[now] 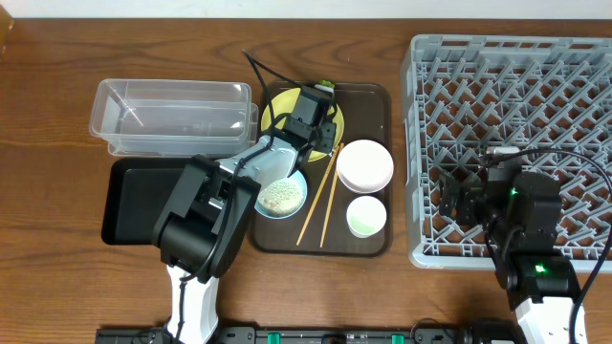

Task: Sort waste into correct bins and load items into the dishwasher rack
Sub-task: 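Grasp the wrapper and tissue with the left gripper and lift, then carry the wrapper left and drop it into the clear bin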

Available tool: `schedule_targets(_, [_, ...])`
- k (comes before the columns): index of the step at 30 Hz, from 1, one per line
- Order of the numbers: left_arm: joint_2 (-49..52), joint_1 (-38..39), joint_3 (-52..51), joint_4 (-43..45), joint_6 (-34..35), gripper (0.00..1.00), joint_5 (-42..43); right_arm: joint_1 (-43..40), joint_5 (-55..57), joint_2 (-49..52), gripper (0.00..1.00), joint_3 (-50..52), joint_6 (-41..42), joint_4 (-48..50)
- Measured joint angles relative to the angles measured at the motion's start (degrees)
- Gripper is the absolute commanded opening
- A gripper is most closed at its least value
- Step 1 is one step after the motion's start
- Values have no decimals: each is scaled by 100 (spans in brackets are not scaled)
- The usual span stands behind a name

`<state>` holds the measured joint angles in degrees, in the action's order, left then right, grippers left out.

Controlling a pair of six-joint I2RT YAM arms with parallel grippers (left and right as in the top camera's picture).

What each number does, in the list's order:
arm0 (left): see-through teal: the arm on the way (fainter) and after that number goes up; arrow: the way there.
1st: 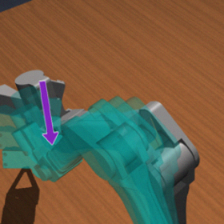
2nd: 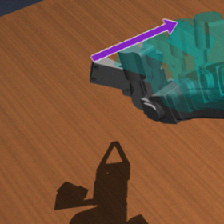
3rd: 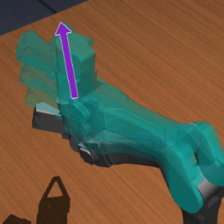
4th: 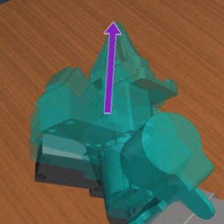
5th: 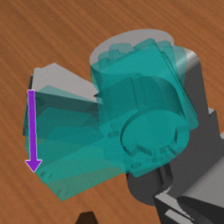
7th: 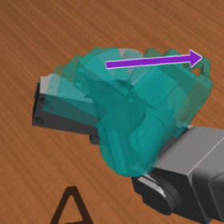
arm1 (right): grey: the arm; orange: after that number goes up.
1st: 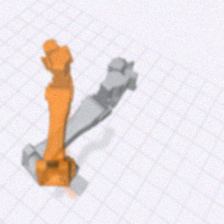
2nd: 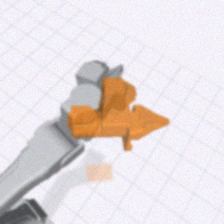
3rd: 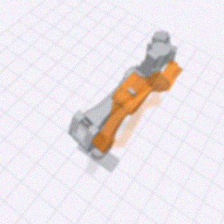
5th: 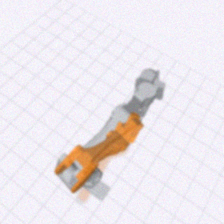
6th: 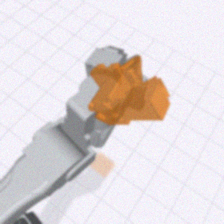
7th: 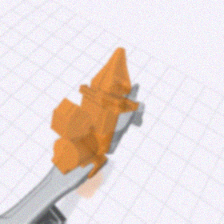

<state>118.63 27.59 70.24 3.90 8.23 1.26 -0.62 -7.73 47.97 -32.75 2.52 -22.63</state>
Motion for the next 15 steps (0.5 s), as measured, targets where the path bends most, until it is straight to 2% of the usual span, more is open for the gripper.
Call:
schedule_targets(2, [-22,-15,0,28,9,11,2,0,0,0,99,0,0,0])
schedule_targets(15, [-1266,-516,0,-92,-9,10,0,0,0,0,99,0,0,0])
